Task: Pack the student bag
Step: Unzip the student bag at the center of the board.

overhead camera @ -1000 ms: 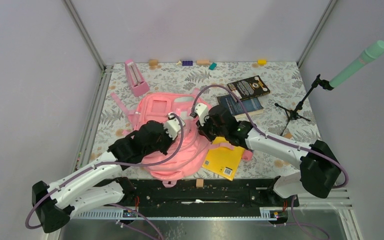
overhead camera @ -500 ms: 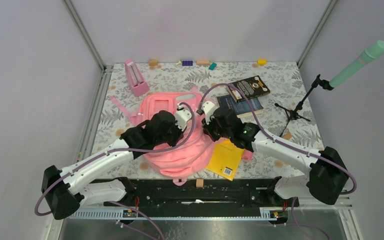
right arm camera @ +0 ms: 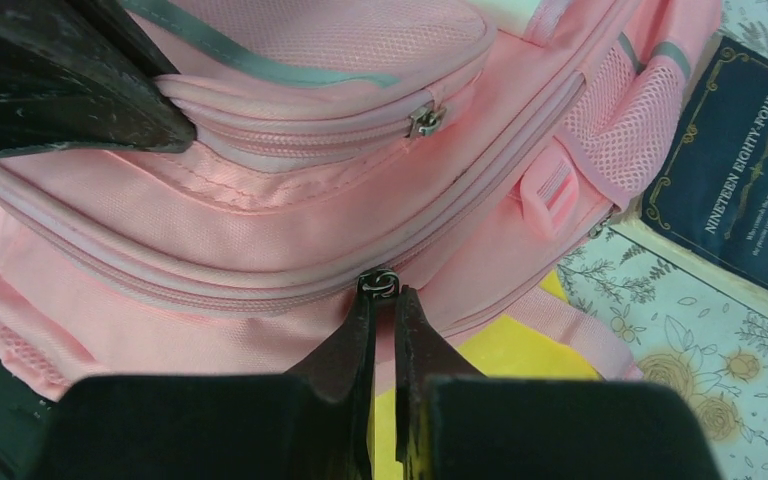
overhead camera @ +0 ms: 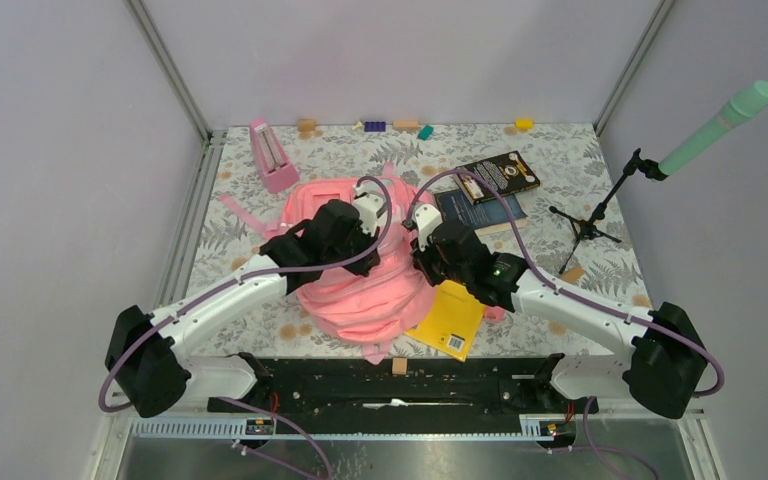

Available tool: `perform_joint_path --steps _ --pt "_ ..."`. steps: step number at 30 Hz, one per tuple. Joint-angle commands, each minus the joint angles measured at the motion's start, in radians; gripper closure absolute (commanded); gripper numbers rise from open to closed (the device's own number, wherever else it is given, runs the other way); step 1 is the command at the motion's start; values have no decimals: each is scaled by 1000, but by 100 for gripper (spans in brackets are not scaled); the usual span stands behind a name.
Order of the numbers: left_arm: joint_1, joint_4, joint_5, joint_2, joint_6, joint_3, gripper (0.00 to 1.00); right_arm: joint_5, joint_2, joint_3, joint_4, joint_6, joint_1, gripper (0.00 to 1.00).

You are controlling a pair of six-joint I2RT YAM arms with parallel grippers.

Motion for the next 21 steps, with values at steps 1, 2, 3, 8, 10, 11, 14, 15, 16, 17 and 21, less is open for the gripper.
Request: perform_joint_path --steps 1,2,3,8,10,11,14,15,16,17,21 --pt "17 282 27 55 -84 104 100 -103 -43 9 84 58 54 100" --pt "17 282 31 71 -85 113 100 -91 -41 11 85 58 57 100" --pt "17 282 39 86 -89 124 100 -77 -38 14 83 57 60 100" --pt "17 266 35 158 -93 185 100 -46 -24 29 74 52 84 100" --pt "22 272 29 183 -108 202 100 -50 -17 24 80 60 94 100" --pt "23 279 28 192 -117 207 100 -59 -12 20 87 69 97 100" --pt "33 304 34 214 -148 222 100 -69 0 -2 112 107 115 100" --pt "34 313 36 219 -157 227 100 -63 3 -7 139 118 121 100" --pt "36 317 37 227 -162 234 100 -54 5 -8 149 125 130 100" --pt "36 318 37 236 -163 243 100 -44 8 -6 149 129 136 100" --pt "35 294 49 273 -148 271 100 12 8 42 80 119 144 100"
